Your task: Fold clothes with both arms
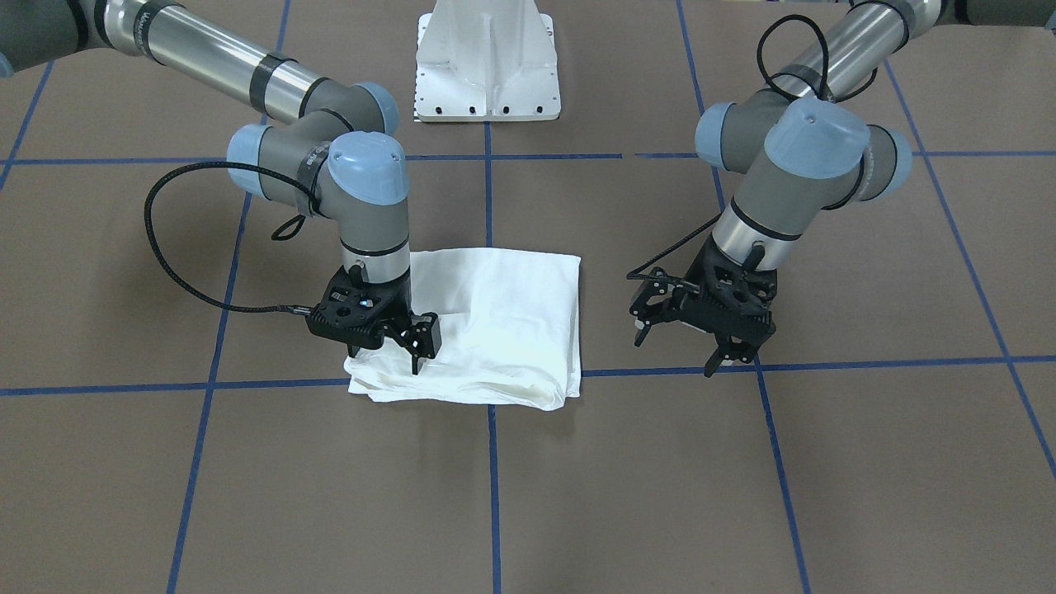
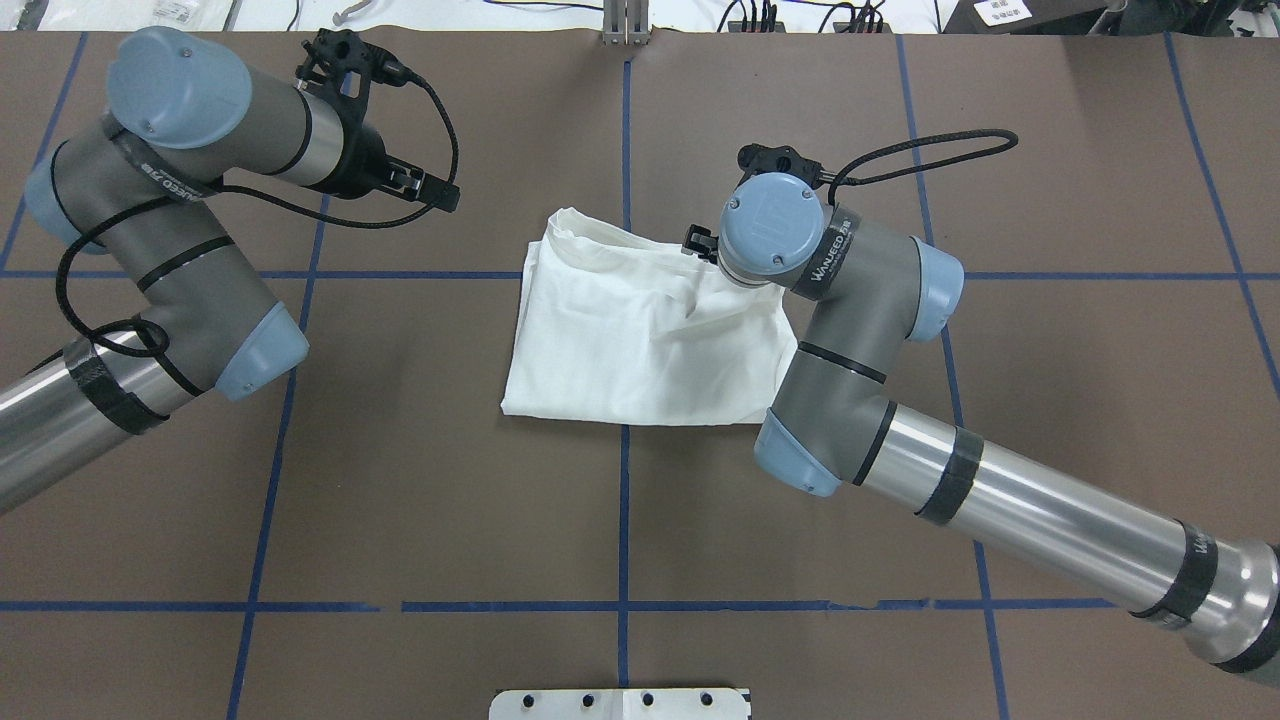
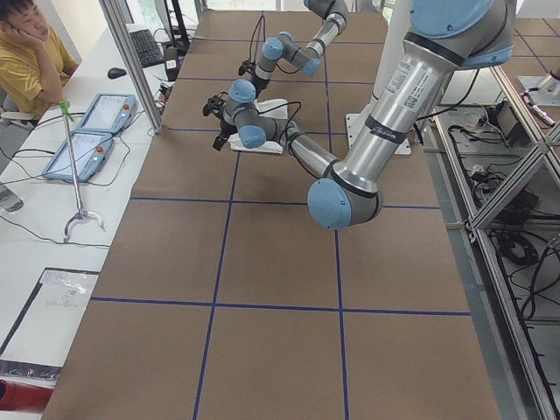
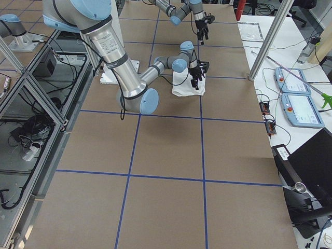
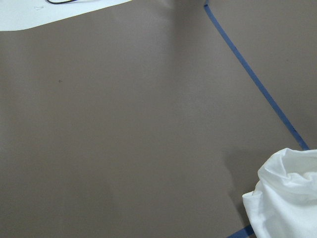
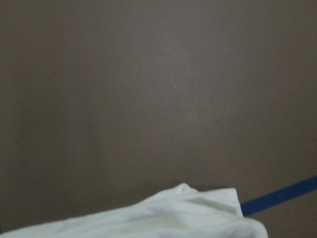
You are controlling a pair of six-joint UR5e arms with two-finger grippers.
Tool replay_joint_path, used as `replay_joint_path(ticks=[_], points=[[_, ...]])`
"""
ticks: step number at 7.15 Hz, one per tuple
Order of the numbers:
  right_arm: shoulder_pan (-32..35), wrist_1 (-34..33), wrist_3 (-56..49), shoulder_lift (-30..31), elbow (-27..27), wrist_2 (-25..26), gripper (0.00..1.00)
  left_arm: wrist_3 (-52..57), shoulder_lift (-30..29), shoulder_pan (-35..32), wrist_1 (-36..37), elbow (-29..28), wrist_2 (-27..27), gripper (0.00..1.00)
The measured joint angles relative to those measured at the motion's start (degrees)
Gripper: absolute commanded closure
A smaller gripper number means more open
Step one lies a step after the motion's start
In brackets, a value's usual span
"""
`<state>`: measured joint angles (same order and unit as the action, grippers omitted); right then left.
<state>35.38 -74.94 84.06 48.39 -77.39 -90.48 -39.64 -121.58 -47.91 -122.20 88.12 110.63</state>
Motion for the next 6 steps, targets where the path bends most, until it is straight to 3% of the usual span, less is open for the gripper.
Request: replay_joint_path(ticks=[1, 3, 5, 6], points=[[1.3, 4.5, -0.1, -1.7, 5.6, 0.2, 0.04, 0.0, 0.0, 0.0, 0.0, 0.2, 0.0, 0.0], [3.2, 8.1, -0.6, -3.3, 10.0, -0.2, 0.22, 0.0, 0.1, 0.2, 0.0, 0.4, -0.1, 0.0], [4.9, 6.7, -2.3, -3.4, 8.5, -3.3, 0.0, 0.0, 0.1, 0.3, 0.0, 0.4, -0.1, 0.0], [7.2, 5.0, -6.1, -2.8, 6.9, -7.8, 0.0, 0.0, 0.1, 0.3, 0.0, 0.5, -0.2, 0.0]])
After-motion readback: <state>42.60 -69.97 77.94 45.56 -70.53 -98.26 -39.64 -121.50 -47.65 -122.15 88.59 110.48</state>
